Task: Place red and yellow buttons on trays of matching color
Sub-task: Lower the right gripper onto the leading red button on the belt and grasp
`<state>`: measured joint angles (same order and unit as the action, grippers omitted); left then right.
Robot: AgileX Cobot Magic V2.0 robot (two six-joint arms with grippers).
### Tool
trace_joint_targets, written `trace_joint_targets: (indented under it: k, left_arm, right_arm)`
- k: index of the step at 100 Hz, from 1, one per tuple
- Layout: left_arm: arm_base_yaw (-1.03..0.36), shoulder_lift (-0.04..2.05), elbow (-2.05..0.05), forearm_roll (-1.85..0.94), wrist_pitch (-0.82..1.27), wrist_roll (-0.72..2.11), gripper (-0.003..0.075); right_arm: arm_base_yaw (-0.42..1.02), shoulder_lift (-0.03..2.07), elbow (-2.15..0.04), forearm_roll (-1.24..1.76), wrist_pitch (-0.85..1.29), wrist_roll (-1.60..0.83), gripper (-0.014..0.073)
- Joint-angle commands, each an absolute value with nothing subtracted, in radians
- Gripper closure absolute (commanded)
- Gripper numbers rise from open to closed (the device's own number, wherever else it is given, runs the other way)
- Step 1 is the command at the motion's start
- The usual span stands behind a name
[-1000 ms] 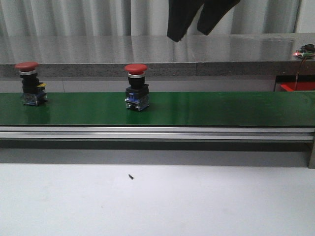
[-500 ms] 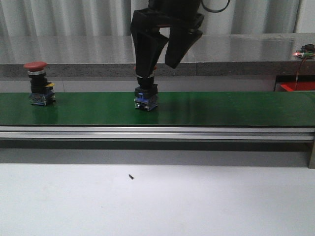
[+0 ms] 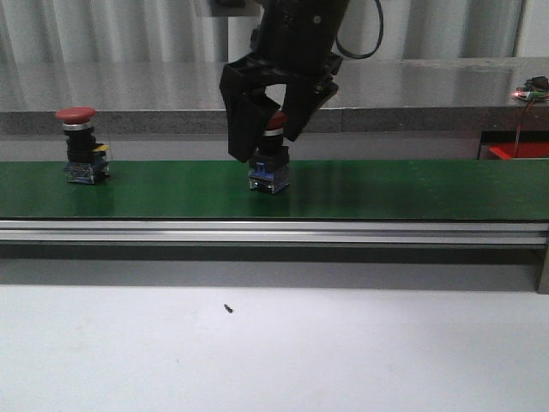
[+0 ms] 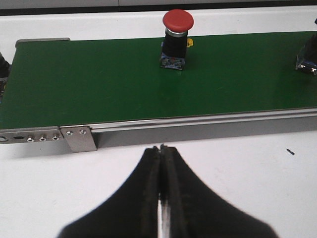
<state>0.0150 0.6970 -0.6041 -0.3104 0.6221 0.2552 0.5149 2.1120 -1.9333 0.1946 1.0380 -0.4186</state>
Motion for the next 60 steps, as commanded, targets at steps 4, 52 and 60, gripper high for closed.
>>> trace_joint_targets:
  k: [4,52,60]
  left_arm:
    - [0.008,0.693,-0.629,-0.333,0.563,0.253,0.074]
    - [0.008,0.693,-0.629,-0.333,0.563,0.253,0.074]
    - [0.008,0.693,-0.629,-0.333,0.563,0.253,0.074]
  right_arm:
    - [0.514,2.051,-1.964,0.212,1.023,-0.427,0.005]
    - [0.504,2.025,-1.964,0.211,1.042,-0.425,0.0347]
    - [0.484,2.001,-1.964,0.212,1.064,-0.425,0.0347]
